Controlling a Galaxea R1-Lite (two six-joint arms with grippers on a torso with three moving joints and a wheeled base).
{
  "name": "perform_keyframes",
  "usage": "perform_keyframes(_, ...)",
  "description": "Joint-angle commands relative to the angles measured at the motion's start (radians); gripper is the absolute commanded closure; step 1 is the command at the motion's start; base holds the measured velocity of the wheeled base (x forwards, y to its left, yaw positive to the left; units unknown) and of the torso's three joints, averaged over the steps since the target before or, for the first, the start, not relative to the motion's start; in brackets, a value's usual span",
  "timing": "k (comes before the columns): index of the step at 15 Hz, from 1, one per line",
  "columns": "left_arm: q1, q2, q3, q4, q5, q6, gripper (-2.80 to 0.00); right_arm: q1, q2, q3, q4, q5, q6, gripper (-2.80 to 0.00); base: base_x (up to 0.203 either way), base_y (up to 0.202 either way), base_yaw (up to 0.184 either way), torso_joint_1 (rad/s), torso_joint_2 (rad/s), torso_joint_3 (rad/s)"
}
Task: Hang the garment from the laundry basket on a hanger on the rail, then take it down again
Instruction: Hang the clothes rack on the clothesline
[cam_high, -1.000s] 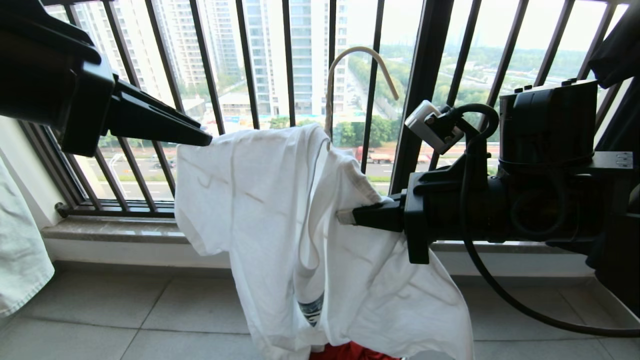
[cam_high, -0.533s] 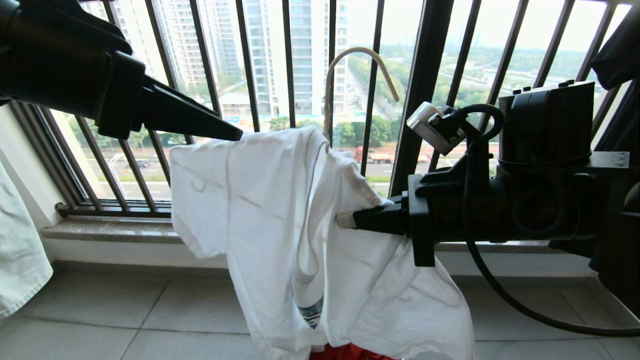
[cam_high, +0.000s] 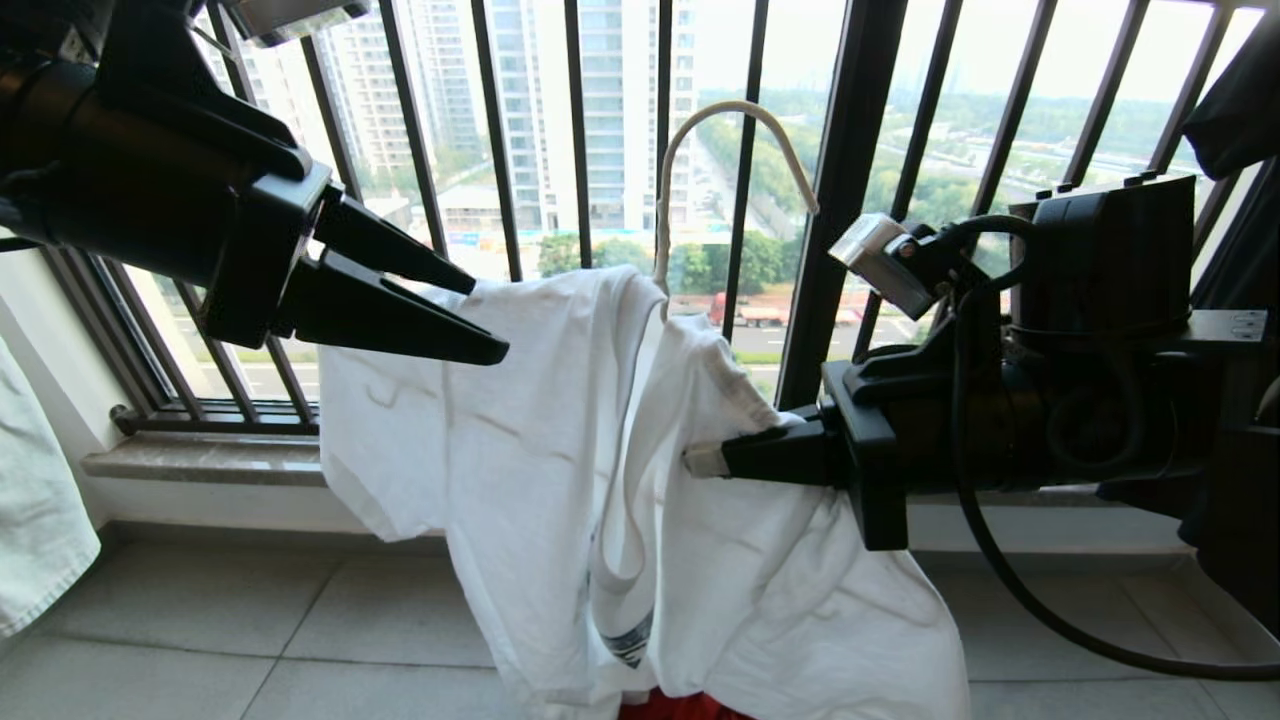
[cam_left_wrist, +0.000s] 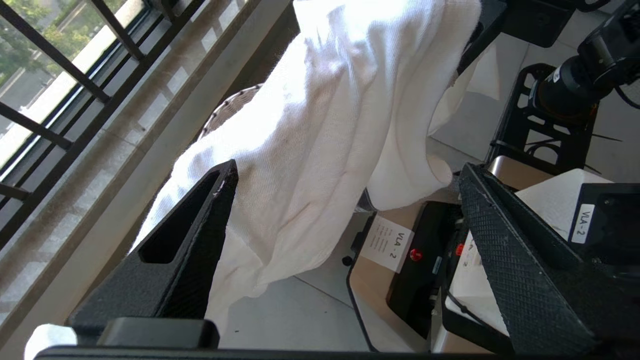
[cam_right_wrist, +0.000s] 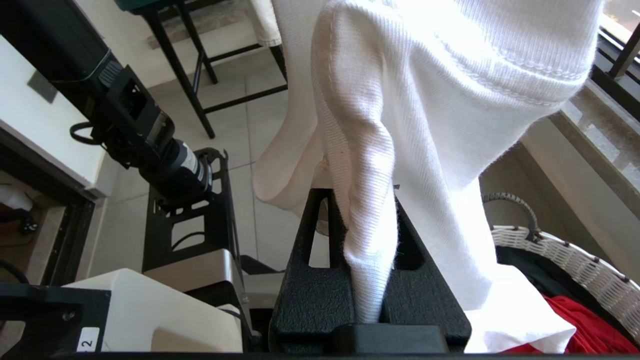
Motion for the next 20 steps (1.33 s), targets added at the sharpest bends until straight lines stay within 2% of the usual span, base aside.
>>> perform_keyframes(1,0.0,-0.006,0.014,0.022,-0.046,0.019,-2.8,0.002,-0.017,0.007,0.0,0.014,-0.001,0.0,0.0,0.0,0.0,0.0,0.0,0.0)
perform_keyframes(3,0.002,0.001,0.022,0.02,-0.06,0.064,-2.8,0.002,-0.027,0.01,0.0,0.017,-0.001,0.0,0.0,0.0,0.0,0.0,0.0,0.0)
perform_keyframes(9,0.018,-0.098,0.033,-0.008,-0.061,0.079,-2.8,0.002,-0.033,0.016,0.0,0.034,-0.002,0.0,0.0,0.0,0.0,0.0,0.0,0.0)
perform_keyframes(14,0.019,-0.051,0.053,-0.008,-0.06,0.108,-2.8,0.006,-0.037,0.017,0.0,0.04,-0.002,0.0,0.0,0.0,0.0,0.0,0.0,0.0)
perform_keyframes(20,0.02,0.056,0.012,-0.029,-0.068,0.217,-2.8,0.005,-0.038,0.019,0.0,0.051,-0.002,0.0,0.0,0.0,0.0,0.0,0.0,0.0)
